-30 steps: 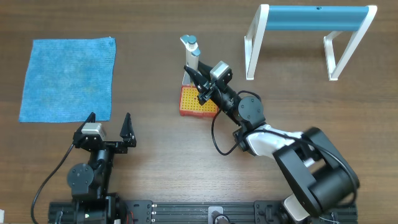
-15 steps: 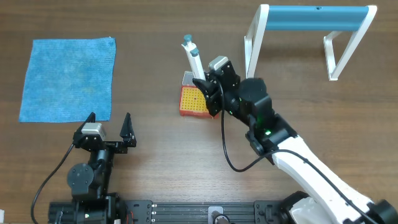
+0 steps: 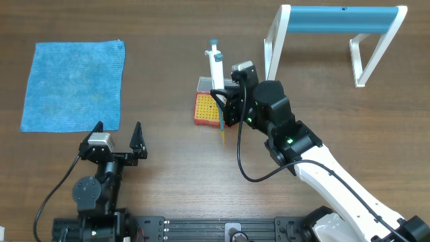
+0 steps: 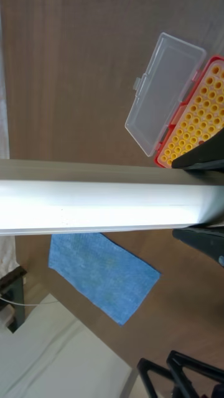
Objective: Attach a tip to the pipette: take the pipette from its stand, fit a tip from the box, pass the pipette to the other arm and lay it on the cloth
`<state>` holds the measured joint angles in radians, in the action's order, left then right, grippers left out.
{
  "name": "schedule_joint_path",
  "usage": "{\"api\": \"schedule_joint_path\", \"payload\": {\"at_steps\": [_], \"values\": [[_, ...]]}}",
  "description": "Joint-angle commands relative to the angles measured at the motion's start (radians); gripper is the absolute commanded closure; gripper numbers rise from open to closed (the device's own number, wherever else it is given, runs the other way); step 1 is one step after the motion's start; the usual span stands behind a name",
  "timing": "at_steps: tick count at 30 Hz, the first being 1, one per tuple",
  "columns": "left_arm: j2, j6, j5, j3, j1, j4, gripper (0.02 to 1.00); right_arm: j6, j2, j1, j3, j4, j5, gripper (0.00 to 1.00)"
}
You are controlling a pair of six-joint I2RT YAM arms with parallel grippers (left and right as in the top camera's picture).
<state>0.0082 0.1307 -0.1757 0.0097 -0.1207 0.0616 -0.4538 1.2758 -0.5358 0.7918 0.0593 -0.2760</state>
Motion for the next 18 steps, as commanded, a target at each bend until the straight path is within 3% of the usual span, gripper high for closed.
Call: {"api": "schedule_joint_path", "payload": {"at_steps": [1,4,8,9,10,11,13,18], "values": [[-0.005,-0.013,0.008,-0.004,0.003,0.002,0.023,-0.062,-0.002,0.002,0.014,0.009,-0.007,0.921],[-0.005,-0.013,0.008,-0.004,0.003,0.002,0.023,-0.064,-0.002,0.002,0.014,0.003,-0.006,0.921],[-0.005,0.042,-0.031,-0.004,0.004,-0.039,0.020,-0.146,-0.002,0.002,0.014,0.005,-0.008,0.921],[-0.005,0.137,-0.056,-0.004,0.005,-0.053,0.020,-0.153,-0.002,0.002,0.014,0.005,-0.032,0.921],[-0.005,0.339,-0.100,-0.004,0.004,-0.074,0.020,-0.156,-0.002,0.002,0.014,0.005,-0.071,0.921],[-0.005,0.758,-0.196,-0.004,0.004,-0.071,0.023,-0.163,-0.002,0.002,0.014,0.006,-0.131,0.921],[-0.005,1.037,-0.293,-0.004,0.004,-0.018,0.020,-0.197,-0.002,0.002,0.014,0.006,-0.189,0.921],[-0.002,1.150,-0.287,-0.004,0.003,-0.026,0.023,-0.234,-0.002,0.002,0.014,0.016,-0.319,0.921]]}}
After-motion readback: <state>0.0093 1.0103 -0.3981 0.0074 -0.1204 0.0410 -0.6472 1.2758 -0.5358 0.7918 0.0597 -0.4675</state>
